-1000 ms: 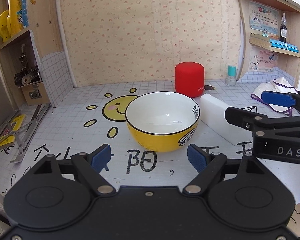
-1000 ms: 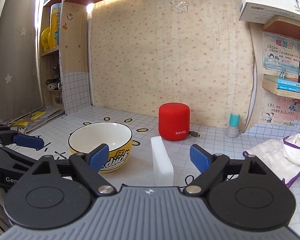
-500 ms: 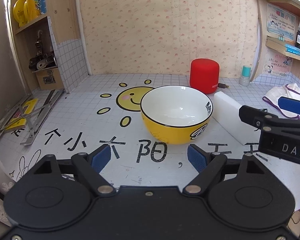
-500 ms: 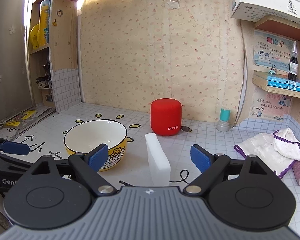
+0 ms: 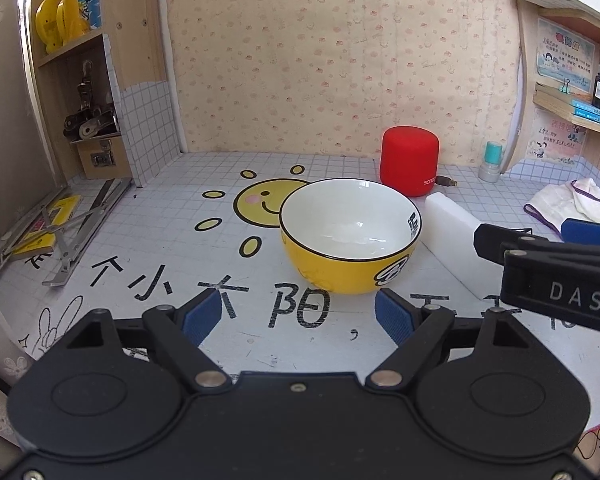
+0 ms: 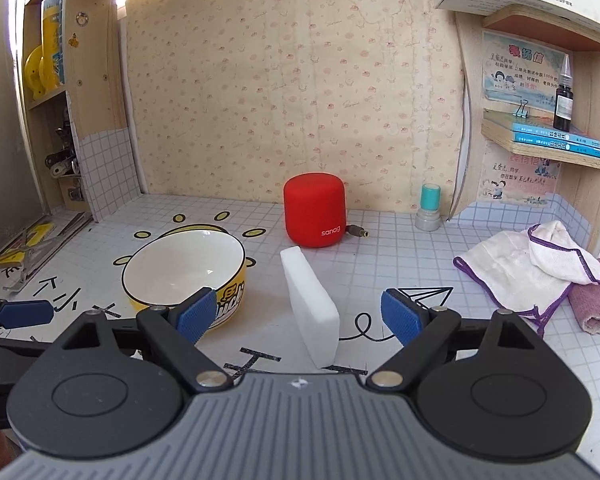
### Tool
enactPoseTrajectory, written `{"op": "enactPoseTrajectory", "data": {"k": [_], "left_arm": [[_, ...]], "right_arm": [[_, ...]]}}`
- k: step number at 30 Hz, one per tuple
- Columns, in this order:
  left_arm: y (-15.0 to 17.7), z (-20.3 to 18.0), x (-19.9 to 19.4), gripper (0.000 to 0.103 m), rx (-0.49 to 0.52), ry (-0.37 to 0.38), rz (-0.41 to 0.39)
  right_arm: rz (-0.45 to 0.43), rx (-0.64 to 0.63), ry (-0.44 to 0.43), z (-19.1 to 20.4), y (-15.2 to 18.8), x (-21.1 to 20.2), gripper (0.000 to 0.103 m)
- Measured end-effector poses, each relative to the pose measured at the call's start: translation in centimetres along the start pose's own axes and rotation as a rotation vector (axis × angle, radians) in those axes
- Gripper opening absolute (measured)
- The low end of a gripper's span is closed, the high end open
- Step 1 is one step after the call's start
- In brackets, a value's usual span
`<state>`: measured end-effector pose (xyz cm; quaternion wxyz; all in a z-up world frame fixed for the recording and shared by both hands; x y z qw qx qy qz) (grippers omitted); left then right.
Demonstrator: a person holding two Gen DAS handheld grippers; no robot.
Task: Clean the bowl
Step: 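Pull the open right gripper back from the sponge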
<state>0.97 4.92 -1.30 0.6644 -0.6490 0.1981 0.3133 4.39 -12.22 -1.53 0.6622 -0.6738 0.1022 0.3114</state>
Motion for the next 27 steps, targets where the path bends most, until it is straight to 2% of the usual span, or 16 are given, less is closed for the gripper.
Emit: {"op": "enactPoseTrajectory", "data": {"k": [3, 17, 20, 24, 27], "left_arm": [[0.2, -0.4, 0.1, 0.085, 0.042, -0.030, -0.001], [0.0, 0.1, 0.2, 0.085, 0.019, -0.012, 0.054], [0.1, 0.1, 0.0, 0.085, 0.032, -0.008, 0.038], [0.4, -0.5, -0.2, 0.085, 0.093, -0.002, 0.022], [0.7, -1.3, -0.3, 0.085, 0.142, 0.005, 0.029]], "right_arm": [[0.006, -0.023, 0.004, 0.2, 0.3, -0.2, 0.090], [0.023, -0.014, 0.048, -0.3, 1.1, -0.6, 0.090], [0.023, -0.013, 0.057, -0.6, 1.2, -0.7, 0.090], [0.007, -0.033, 0.026, -0.6, 1.2, -1.0, 0.090], [-0.031, -0.047, -0.032, -0.6, 0.8, -1.7, 0.090]]}}
Point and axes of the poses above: each gripper's, at about its wrist camera, not at the fingertips, and x roughly the way its jaws point, z to its left, y to its underside, the point moved 1 cm from there along x, roughly the way its jaws point, and after that the axes turned 6 degrees about z, right-handed, at the moved point
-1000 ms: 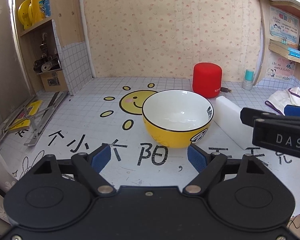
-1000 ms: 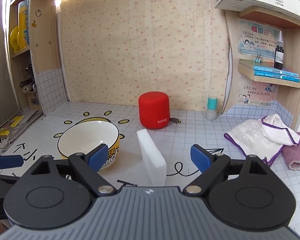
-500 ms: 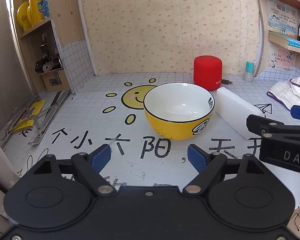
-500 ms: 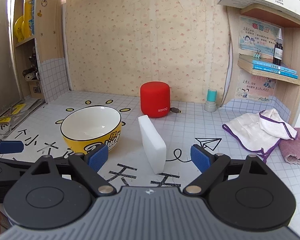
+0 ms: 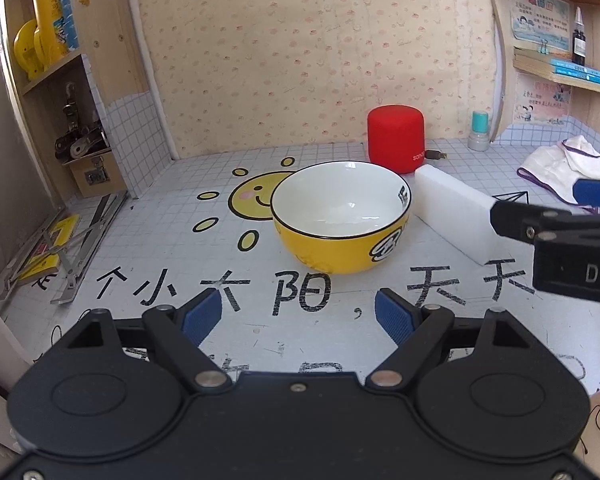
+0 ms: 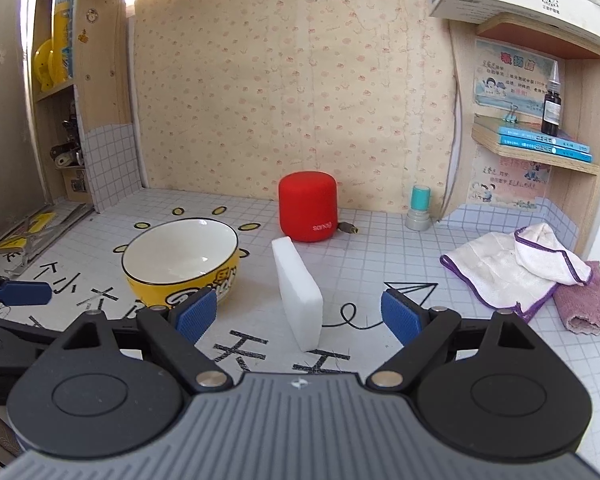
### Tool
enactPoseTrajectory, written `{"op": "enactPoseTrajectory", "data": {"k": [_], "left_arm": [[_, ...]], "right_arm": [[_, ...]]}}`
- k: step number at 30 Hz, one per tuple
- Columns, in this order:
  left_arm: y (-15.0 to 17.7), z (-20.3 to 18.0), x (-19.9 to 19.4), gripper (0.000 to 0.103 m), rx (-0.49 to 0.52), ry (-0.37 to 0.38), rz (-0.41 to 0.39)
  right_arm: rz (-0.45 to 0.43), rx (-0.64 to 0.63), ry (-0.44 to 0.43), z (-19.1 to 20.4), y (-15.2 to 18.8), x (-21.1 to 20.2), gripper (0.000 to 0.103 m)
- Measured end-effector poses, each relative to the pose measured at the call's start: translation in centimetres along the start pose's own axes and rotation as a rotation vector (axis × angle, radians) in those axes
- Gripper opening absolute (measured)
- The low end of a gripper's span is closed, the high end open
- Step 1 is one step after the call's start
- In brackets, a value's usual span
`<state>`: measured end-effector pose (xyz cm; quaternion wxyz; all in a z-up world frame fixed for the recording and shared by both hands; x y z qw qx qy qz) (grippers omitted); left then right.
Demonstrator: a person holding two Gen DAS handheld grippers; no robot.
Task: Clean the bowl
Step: 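Pull the open right gripper back from the sponge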
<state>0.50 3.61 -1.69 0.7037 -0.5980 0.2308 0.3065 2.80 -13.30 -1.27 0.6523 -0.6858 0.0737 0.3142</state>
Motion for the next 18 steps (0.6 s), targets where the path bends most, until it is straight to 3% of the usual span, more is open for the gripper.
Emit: {"op": "enactPoseTrajectory", "data": {"k": [7, 18], "left_arm": [[0.3, -1.4, -0.6, 0.085, 0.075, 0.025, -0.004], [0.0, -2.2, -1.0, 0.085, 0.087, 0.077, 0.008]], "right_arm": [[-0.015, -0.010, -0.059, 0.0, -0.6, -0.2, 0.090], [-0.005, -0.017, -0.044, -0.2, -0.6, 0.0, 0.090]]}}
Point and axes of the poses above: each gripper's, at about its wrist camera, not at the fingertips, and x roughly the way its jaws point, z to its left, y to its underside, the point moved 1 cm from there along x, roughly the way its jaws point, and after that the axes turned 6 degrees about z, right-handed, at the moved point
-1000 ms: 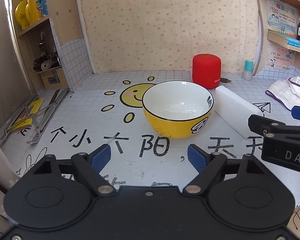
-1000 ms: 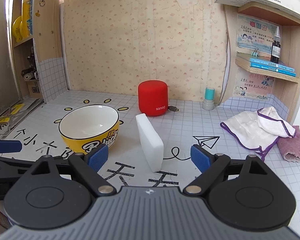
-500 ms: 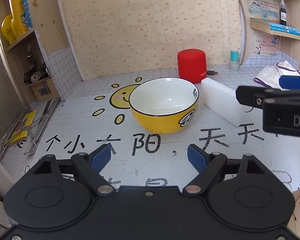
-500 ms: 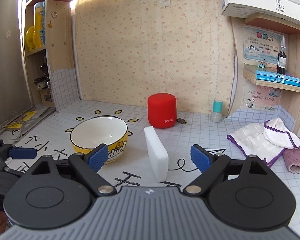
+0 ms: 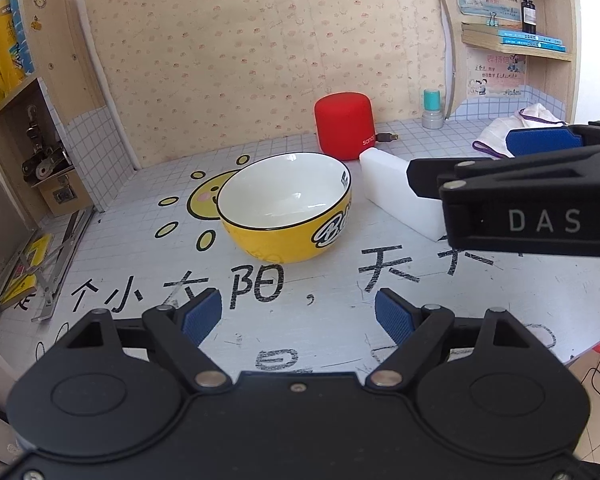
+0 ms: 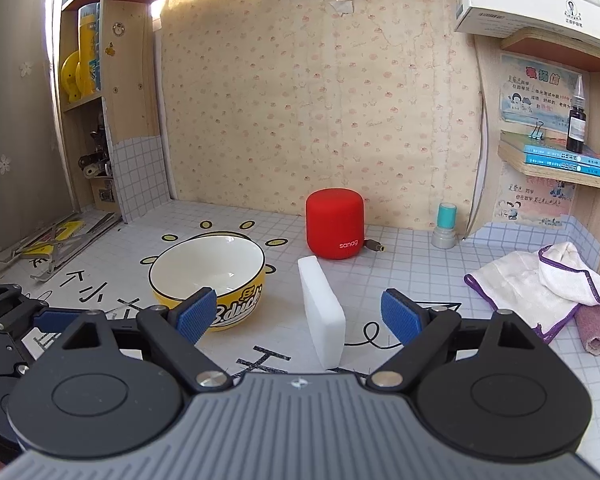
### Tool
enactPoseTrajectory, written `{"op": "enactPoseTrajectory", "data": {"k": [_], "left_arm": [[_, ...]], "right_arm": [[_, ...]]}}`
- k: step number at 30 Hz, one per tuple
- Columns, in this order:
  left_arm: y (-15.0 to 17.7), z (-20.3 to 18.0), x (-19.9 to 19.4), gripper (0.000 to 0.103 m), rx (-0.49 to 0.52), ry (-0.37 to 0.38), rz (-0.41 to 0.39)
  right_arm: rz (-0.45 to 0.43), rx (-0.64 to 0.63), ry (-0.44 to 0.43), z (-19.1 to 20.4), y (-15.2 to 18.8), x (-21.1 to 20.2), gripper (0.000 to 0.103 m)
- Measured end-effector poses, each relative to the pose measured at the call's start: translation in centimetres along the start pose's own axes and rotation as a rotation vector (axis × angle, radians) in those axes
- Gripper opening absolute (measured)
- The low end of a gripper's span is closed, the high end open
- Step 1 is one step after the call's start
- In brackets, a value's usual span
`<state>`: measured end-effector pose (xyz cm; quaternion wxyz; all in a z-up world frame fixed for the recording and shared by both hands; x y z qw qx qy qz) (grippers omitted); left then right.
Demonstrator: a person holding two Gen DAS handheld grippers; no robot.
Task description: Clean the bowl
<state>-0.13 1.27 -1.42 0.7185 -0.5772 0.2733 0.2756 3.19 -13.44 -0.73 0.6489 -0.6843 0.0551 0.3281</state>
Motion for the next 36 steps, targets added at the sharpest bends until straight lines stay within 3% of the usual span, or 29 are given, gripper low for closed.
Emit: {"op": "enactPoseTrajectory", "data": {"k": [7, 17, 22, 30, 36], "left_arm": [[0.3, -0.7, -0.1, 0.085, 0.016, -0.013, -0.009], [0.0, 0.0, -0.2, 0.085, -0.071, -0.004, -0.015], [-0.1, -1.5, -0.2, 0.085, -0.004, 0.009, -0.019], [-0.2, -1.9, -0.5, 0.085, 0.113, 0.117, -0.051], [-0.5, 0.0, -0.1, 0.085, 0.117, 0.149, -0.090]], "right_arm": [[-0.006, -0.013, 0.013, -0.4, -0.1, 0.0, 0.090], [0.014, -0.018, 0.028, -1.6, 0.0, 0.9, 0.090], [0.011, -0.029, 0.020, -1.5, -0.2, 1.1, 0.090], [0.002, -0.061, 0.007, -1.7, -0.7, 1.0, 0.090], [0.006, -0.073, -0.007, -1.5, -1.1, 1.6, 0.090]]}}
Point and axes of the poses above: each gripper's, at about its wrist camera, not at the fingertips, and x roughly the way its jaws point, z to its left, y to its underside, the point moved 1 cm from there along x, roughly the way its jaws point, and after that the axes turned 6 degrees about z, right-handed, at the moved point
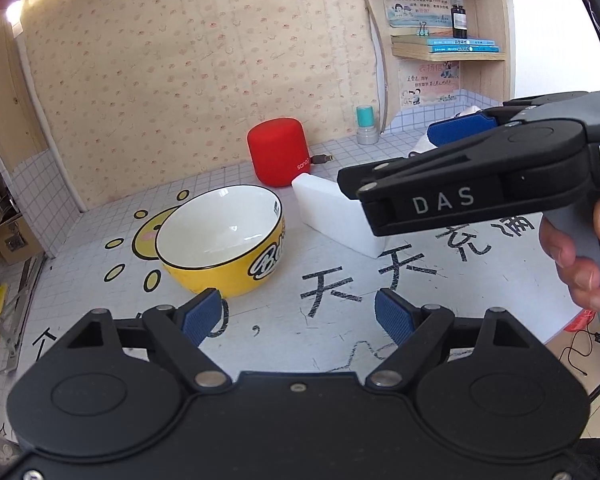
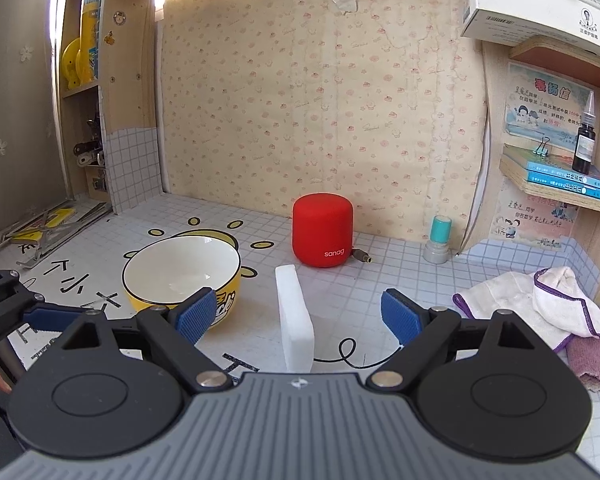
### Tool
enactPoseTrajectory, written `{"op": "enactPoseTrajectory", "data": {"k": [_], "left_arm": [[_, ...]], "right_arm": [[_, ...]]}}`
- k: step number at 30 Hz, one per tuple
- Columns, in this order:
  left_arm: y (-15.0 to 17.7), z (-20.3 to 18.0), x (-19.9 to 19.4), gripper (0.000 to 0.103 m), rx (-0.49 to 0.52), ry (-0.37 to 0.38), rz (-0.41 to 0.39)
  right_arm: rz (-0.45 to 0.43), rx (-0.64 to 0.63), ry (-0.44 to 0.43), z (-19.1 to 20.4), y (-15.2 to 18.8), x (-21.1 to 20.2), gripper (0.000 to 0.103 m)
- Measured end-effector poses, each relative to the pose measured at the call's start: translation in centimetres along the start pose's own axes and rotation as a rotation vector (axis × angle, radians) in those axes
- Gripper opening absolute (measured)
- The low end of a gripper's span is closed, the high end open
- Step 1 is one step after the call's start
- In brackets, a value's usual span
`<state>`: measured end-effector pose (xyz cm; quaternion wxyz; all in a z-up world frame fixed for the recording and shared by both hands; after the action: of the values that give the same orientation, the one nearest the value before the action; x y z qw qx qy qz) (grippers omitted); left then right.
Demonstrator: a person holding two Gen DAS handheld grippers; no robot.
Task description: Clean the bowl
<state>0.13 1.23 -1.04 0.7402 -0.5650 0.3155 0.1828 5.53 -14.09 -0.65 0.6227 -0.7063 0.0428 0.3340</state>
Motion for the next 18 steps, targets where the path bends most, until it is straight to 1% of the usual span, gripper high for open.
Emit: {"op": "enactPoseTrajectory", "data": {"k": [3, 8, 18], "left_arm": [[-0.1, 1.0, 0.1, 0.085, -0.009, 0.005, -0.007], [0.1, 2.0, 0.5, 0.085, -0.009, -0.005, -0.003], [0.8, 2.6, 0.4, 0.085, 0.017, 0.032, -0.022]], "right_arm": [[0.003, -0.016, -0.023, 0.3, -0.2, 0.4, 0.090], [0.009, -0.034, -0.013, 0.7, -0.4, 1.0, 0.090], [0.041, -0.069, 0.011, 0.8, -0.7, 2.1, 0.090]]}}
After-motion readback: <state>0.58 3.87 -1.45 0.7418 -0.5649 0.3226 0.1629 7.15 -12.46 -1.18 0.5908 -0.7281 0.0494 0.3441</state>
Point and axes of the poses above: each gripper's, at about its wrist camera, not at the fingertips, and x roughly the way its jaws point, z to its left, y to its underside, the point moved 1 cm from there along x, roughly the way its jaws point, and after that the axes turned 6 degrees about z, right-handed, at the moved point
